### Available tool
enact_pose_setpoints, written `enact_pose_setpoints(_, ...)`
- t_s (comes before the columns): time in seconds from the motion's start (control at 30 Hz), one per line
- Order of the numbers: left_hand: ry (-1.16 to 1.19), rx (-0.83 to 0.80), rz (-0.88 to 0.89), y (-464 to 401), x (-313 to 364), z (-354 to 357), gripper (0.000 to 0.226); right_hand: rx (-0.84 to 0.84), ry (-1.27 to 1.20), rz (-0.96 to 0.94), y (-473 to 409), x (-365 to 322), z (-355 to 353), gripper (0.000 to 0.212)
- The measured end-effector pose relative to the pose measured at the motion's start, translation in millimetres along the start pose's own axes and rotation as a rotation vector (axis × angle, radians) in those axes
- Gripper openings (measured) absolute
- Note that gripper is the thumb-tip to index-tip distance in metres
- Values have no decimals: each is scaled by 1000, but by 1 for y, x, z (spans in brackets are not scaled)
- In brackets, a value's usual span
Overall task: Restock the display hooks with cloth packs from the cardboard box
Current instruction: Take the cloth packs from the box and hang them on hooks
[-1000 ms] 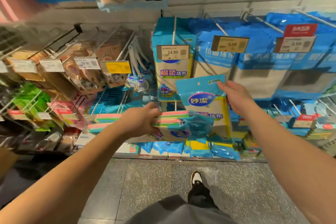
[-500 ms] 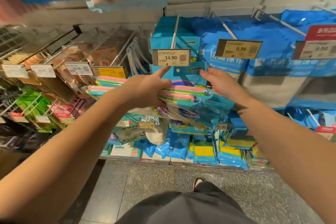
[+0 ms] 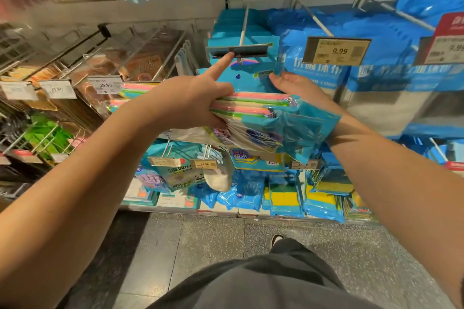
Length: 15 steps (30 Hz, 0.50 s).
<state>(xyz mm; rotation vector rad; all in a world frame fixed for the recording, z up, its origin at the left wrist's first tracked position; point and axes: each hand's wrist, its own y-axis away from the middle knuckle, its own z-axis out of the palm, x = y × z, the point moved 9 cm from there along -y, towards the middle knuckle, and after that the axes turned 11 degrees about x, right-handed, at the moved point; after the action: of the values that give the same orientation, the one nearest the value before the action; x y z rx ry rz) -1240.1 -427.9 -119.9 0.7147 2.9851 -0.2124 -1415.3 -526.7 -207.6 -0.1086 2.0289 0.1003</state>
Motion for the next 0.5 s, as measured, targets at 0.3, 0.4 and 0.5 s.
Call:
enact_pose_setpoints(0.3, -16, -42, -15, 1, -1, -4, 46, 22, -54, 4, 3, -5, -3, 25)
enact_pose_setpoints(0.4, -15, -34, -11, 0, -2, -6, 44, 63, -4, 7, -5, -9, -6, 36)
enact_pose_setpoints(0.5, -21, -37, -25, 0, -5, -6, 42, 94, 36, 46, -9, -7, -4, 45)
